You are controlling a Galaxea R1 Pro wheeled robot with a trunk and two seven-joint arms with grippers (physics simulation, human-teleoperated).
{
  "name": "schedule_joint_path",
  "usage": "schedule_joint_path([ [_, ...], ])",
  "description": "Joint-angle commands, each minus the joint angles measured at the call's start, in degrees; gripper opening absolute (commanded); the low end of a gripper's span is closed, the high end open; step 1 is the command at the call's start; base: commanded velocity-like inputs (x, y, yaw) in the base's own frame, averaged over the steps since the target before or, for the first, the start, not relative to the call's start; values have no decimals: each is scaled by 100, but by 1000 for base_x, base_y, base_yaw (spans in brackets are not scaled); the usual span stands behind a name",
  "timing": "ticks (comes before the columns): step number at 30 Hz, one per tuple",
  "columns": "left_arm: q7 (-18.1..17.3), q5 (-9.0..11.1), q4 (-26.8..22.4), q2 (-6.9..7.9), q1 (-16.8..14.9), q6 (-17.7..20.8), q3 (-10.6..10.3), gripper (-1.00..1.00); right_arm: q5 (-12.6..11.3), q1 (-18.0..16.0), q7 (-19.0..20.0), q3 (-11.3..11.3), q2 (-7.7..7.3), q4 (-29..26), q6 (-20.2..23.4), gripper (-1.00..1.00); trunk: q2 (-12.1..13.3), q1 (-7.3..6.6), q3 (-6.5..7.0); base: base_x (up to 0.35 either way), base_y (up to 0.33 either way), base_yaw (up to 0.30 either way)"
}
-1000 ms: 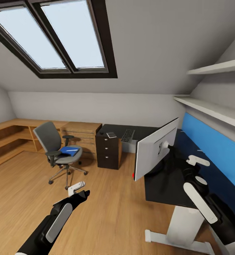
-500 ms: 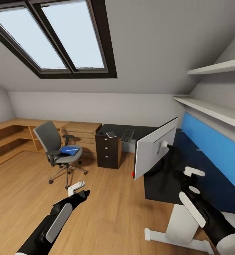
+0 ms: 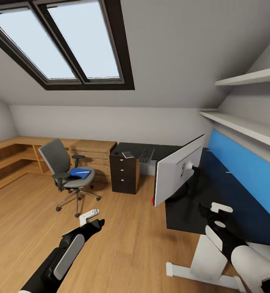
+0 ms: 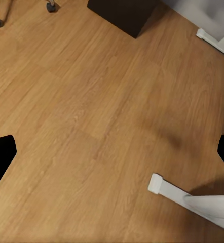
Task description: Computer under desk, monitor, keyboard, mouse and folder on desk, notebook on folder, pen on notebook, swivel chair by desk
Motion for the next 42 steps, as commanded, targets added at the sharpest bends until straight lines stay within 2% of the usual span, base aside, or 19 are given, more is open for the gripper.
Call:
schedule_joint_path([
  [1, 58, 56, -7, 7, -3, 1, -48, 100, 3, -81, 8, 49, 18, 167, -96, 100, -5, 2, -3, 0, 0, 0],
  [10, 53, 57, -27, 7, -2, 1, -99, 100, 131, -211, 63, 49, 153, 440, -396, 100, -5, 2, -3, 3, 0, 0],
  [18, 53, 56, -40, 7, -2, 1, -164, 100, 92, -224, 57, 43, 269, 448, -423, 100, -5, 2, -3, 177, 0, 0],
  [28, 60, 56, -36, 7, -3, 1, -279, 100, 66, -225, 50, 27, 287, 467, -457, 100, -5, 2, -3, 143, -90, 0],
  [29, 59, 56, -35, 7, -3, 1, -284, 100, 66, -225, 49, 26, 287, 469, -477, 100, -5, 2, -3, 177, -171, 0],
  [30, 55, 56, -33, 7, -3, 1, -298, 100, 85, -225, 51, 32, 287, 497, -693, 100, -5, 2, -3, 71, -78, 0],
  [34, 58, 56, -32, 7, -3, 1, -303, 100, 99, -225, 52, 37, 286, 517, -839, 100, -5, 2, -3, 39, -43, 0],
  [42, 60, 59, -32, 7, -4, 1, -312, 100, 111, -225, 57, 56, 286, 522, -892, 100, -5, 2, -3, 13, -7, 0],
])
